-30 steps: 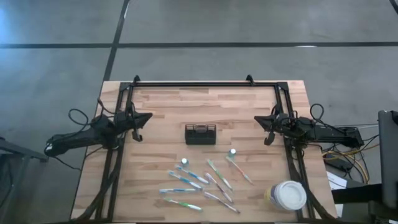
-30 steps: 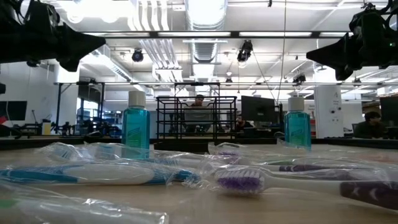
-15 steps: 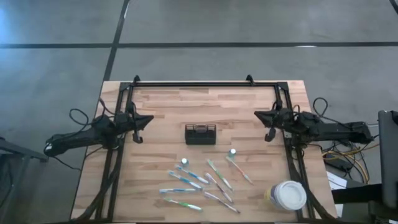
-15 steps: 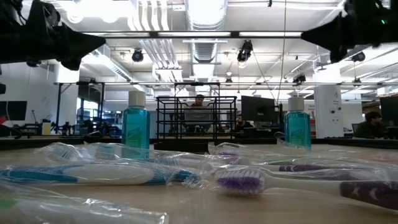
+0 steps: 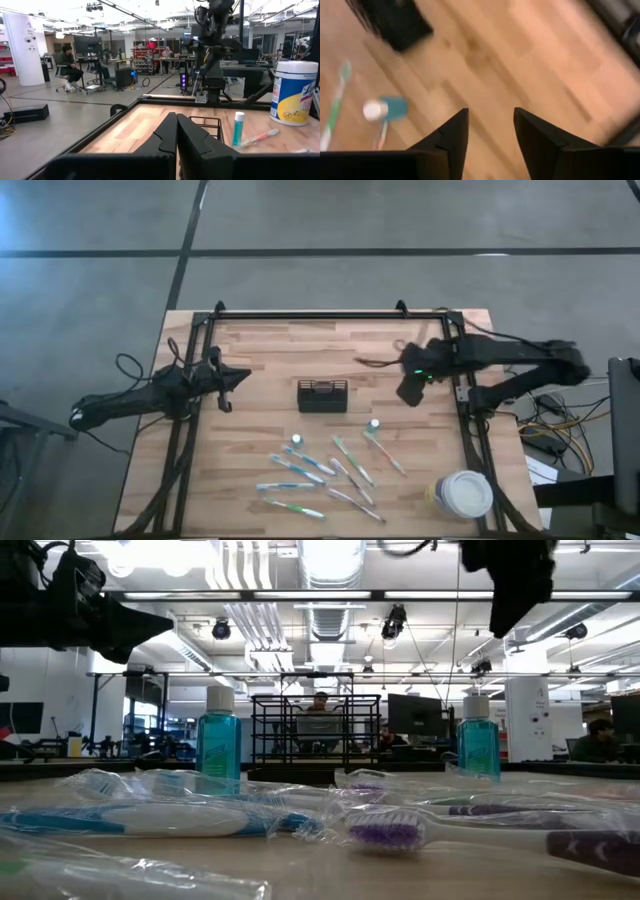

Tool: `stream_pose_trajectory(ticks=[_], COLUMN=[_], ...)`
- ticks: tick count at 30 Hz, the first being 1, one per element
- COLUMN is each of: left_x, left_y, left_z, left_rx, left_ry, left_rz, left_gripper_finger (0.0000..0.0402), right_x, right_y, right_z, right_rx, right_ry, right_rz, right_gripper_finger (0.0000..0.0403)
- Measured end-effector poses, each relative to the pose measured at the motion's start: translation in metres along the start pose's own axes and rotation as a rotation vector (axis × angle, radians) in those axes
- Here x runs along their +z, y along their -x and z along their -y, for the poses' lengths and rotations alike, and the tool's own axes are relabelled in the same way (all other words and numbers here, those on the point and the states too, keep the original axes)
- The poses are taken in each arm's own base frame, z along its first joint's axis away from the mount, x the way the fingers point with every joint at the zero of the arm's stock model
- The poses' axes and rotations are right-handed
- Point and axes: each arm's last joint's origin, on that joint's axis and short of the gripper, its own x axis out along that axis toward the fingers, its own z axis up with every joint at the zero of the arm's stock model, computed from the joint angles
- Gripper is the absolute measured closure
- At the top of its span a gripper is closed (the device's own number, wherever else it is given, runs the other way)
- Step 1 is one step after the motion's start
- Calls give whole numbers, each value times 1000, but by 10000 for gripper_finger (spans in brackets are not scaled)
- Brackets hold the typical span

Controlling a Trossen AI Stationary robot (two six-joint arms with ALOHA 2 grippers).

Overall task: Pick & Place toothbrushing station
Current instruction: Put the right blue mouthwash into the black mesh organizer

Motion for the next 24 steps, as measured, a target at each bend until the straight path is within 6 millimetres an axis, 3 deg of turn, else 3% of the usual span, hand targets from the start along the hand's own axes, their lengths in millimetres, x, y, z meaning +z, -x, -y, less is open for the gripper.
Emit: stream_pose_trajectory(ticks=[5,9,17,24], left_x=[0,0,-2,-1], left_y=[0,0,0,0], left_z=[0,0,1,1], left_rx=[-5,-10,-19,-21], left_ry=[9,11,11,13], left_rz=[0,-1,-16,-16], left_gripper_finger=[389,391,393,390], right_x=[31,41,37,26], right_y=[-10,-14,-30,-49], right_z=[-37,-62,-104,-129], right_rx=[-18,0,64,109], right_ry=[115,261,589,794], right_rz=[-131,-139,-99,-167], right_gripper_finger=[209,188,154,142])
